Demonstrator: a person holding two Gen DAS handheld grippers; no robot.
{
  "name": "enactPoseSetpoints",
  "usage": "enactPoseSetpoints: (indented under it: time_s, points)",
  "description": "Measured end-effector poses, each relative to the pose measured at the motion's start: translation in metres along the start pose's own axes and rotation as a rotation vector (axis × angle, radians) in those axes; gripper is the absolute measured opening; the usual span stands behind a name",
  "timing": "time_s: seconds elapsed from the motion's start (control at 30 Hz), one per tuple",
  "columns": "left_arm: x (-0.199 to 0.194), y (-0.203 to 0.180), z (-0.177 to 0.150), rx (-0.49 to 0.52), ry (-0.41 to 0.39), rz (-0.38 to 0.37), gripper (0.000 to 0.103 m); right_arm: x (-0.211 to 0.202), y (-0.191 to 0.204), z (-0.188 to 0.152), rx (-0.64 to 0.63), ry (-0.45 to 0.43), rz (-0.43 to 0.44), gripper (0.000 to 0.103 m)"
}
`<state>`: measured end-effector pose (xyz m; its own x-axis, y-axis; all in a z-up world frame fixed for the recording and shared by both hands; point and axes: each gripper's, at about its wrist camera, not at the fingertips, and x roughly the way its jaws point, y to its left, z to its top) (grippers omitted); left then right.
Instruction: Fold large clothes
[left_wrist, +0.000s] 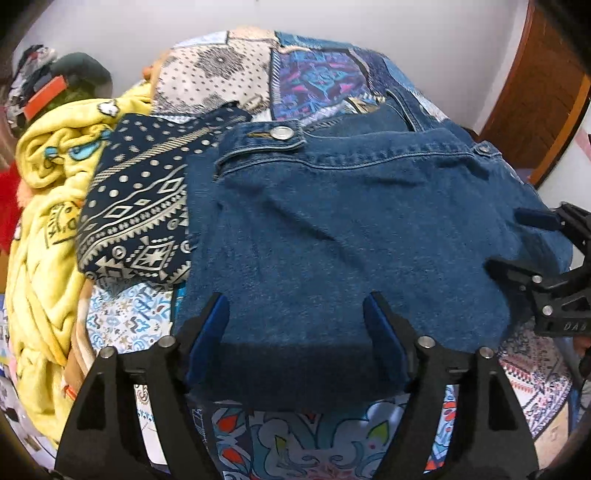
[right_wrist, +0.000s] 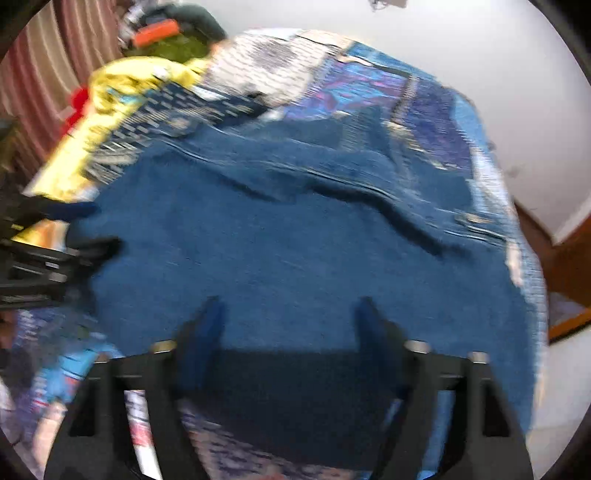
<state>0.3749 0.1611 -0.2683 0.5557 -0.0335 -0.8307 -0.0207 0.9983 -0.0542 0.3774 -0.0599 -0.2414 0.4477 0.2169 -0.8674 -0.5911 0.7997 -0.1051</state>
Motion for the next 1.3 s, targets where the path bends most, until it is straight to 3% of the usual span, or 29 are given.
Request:
enactPoseSetpoints:
  time_s: [0.17, 0.27, 0.4, 0.5, 0.63, 0.7, 0.87, 1.03, 1.3]
  points:
    - [-0.008, 0.004, -0.012, -0.015, -0.037, 0.021, 0.083, -0.002, -0.035, -0.014, 0.132, 0.008, 0.149, 0.087]
    - [-0.017, 0.011, -0.018, -0.023, -0.053, 0.056, 0.084, -0.01, -0.047, -0.025, 0.15, -0.007, 0.083, 0.087]
    - [-0.026, 0.032, -0.028, -0.081, -0.062, 0.029, 0.084, -0.017, -0.074, -0.043, 0.184, 0.015, -0.023, 0.087]
    - [-0.033, 0.041, -0.034, -0.105, -0.07, 0.033, 0.086, -0.025, -0.102, -0.061, 0.267, 0.002, -0.002, 0.088]
    - [-0.037, 0.047, -0.041, -0.087, -0.081, 0.159, 0.086, -0.037, -0.126, -0.08, 0.33, 0.013, -0.094, 0.088]
    - [-0.037, 0.054, -0.046, -0.106, -0.07, 0.178, 0.086, -0.04, -0.135, -0.089, 0.359, 0.026, -0.141, 0.088]
    - [-0.048, 0.066, -0.057, -0.167, -0.07, 0.186, 0.086, -0.042, -0.152, -0.104, 0.491, 0.034, -0.031, 0.088]
    - [-0.067, 0.059, -0.059, -0.217, -0.098, 0.085, 0.086, -0.052, -0.144, -0.097, 0.484, 0.021, -0.067, 0.088]
    - [-0.053, 0.031, -0.062, -0.338, -0.066, -0.224, 0.086, -0.061, -0.112, -0.072, 0.381, -0.043, -0.039, 0.088]
